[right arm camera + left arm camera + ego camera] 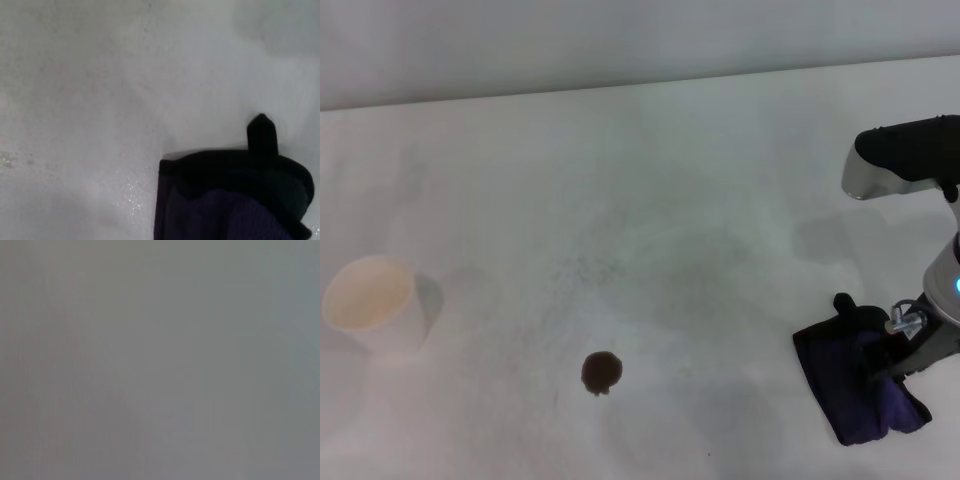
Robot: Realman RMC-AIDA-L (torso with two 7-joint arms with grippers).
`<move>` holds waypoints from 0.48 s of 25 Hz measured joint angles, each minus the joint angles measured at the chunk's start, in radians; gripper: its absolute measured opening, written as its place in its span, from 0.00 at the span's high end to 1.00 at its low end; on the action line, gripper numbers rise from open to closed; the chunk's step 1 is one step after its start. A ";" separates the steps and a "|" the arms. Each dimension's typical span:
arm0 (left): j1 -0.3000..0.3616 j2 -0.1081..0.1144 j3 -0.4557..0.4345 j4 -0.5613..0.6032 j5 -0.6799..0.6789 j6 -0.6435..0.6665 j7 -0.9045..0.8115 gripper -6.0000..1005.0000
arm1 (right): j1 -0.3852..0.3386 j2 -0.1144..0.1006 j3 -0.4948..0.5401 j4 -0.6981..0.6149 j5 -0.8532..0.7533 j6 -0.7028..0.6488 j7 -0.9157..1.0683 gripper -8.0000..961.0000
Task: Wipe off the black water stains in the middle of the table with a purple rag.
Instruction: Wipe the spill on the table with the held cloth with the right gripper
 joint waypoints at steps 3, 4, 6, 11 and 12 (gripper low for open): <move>0.000 0.000 0.000 0.000 0.000 0.000 0.000 0.11 | 0.000 0.000 0.004 0.000 0.000 -0.005 -0.002 0.62; 0.000 0.000 0.000 0.000 0.000 0.000 0.000 0.11 | 0.000 0.000 0.005 0.001 -0.001 -0.006 -0.004 0.70; 0.000 0.000 0.001 0.000 0.000 -0.001 0.000 0.11 | 0.001 0.000 0.007 0.002 0.000 -0.008 -0.011 0.80; 0.000 -0.003 -0.002 0.000 0.000 -0.001 0.000 0.11 | 0.010 0.000 0.010 -0.015 0.000 -0.026 -0.029 0.89; 0.001 -0.004 -0.003 0.000 0.000 -0.002 0.000 0.11 | 0.015 0.000 0.012 -0.020 0.001 -0.031 -0.036 0.89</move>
